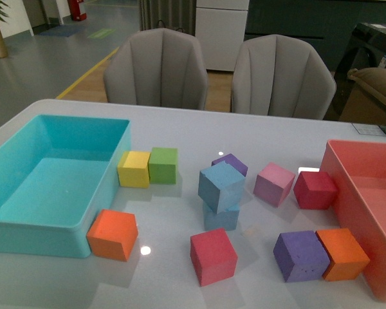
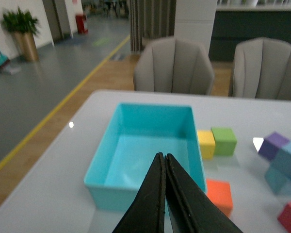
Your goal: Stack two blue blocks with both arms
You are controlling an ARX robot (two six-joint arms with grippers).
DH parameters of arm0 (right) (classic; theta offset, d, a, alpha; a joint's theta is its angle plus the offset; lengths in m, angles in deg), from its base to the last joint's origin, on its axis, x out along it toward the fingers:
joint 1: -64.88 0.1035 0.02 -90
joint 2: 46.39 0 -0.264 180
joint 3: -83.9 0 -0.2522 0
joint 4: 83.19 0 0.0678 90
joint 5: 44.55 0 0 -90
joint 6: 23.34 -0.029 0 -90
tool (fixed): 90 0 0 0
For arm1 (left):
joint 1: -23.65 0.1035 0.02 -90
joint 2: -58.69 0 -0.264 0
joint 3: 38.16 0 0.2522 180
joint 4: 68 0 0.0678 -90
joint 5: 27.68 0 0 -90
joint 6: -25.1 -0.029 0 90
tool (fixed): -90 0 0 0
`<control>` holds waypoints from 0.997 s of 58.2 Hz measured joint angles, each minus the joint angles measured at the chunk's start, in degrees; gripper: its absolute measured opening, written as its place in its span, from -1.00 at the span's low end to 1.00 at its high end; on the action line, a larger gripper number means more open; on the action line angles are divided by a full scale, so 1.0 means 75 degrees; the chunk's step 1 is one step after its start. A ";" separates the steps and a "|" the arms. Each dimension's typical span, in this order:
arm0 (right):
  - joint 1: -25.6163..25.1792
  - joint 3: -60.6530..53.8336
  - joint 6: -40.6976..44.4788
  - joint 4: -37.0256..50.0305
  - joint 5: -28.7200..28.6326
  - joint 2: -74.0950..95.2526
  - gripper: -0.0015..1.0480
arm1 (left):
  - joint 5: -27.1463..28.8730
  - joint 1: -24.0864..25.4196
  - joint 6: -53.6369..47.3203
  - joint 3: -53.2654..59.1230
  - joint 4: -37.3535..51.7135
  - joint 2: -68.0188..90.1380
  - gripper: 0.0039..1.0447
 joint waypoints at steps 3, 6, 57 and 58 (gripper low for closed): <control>0.0000 0.0000 0.0000 0.0000 -0.0003 0.0000 0.83 | -0.0003 0.0000 0.0000 0.0000 -0.0149 -0.0321 -0.97; 0.0000 0.0000 0.0000 0.0000 -0.0003 0.0000 0.83 | -0.0003 0.0000 0.0000 0.0000 -0.0166 -0.0379 -0.97; 0.0000 0.0000 0.0000 0.0000 -0.0003 0.0000 0.83 | 0.0000 0.0000 0.0000 0.0000 -0.0189 -0.0399 0.84; 0.0000 0.0000 0.0000 0.0000 -0.0003 0.0000 0.83 | 0.0000 0.0000 0.0000 0.0000 -0.0189 -0.0399 0.84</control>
